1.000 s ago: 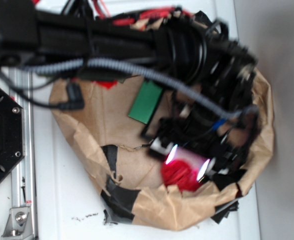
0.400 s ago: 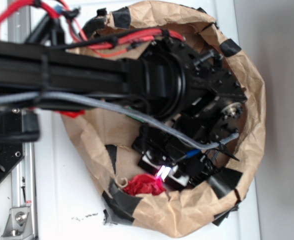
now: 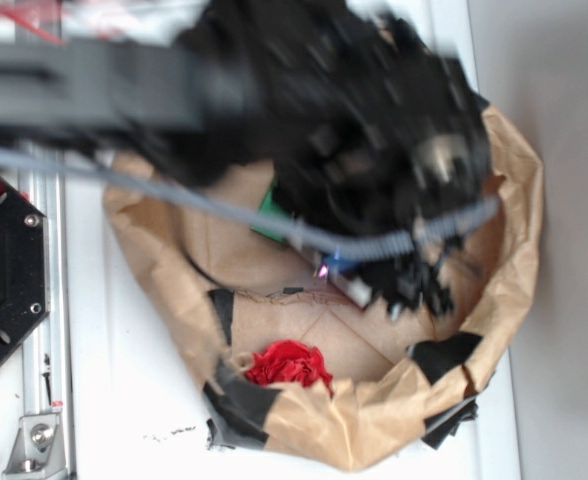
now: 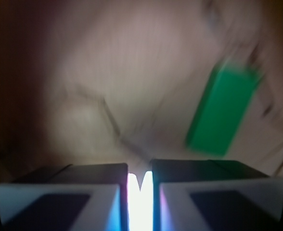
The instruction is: Grab the red paper.
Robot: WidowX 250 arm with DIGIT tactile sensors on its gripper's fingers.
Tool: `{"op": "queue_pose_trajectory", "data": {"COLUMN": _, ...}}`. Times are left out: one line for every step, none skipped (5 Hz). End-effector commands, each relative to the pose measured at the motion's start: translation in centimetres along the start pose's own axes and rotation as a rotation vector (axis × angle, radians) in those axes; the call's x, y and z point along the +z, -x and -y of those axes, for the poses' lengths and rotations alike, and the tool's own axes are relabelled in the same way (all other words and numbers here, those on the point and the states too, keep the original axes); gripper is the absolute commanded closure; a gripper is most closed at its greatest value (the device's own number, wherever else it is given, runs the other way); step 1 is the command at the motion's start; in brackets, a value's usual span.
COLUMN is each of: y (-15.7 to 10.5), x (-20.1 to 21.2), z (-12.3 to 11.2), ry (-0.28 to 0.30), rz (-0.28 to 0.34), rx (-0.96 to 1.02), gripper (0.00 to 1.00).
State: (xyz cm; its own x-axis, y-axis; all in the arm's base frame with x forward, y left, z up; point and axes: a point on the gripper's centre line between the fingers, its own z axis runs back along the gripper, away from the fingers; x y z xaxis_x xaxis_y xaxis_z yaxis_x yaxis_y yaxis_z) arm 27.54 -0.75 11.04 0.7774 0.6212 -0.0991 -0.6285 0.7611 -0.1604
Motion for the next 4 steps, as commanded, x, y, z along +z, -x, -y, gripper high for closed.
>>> {"op": "queue_pose_trajectory", "data": {"y": -1.2, "x": 3.0, "z": -1.8, "ry": 0.079, "rz": 0.023, "rx": 0.019, "gripper": 0.0}}
{"op": "queue_pose_trajectory", "data": {"y": 0.2, "x": 0.7, "z": -0.4, "ry": 0.107, "rz": -0.116, "rx": 0.02, "gripper": 0.0}}
{"op": "queue_pose_trajectory", "data": {"y": 2.0, "x": -1.0, "z": 0.8, "ry": 0.067, "rz": -0.195, "rx": 0.006, "gripper": 0.0}}
{"op": "queue_pose_trajectory", "data": {"y": 5.2, "x": -2.9, "z": 0.4, "ry": 0.026, "rz": -0.291, "rx": -0.017, "gripper": 0.0}}
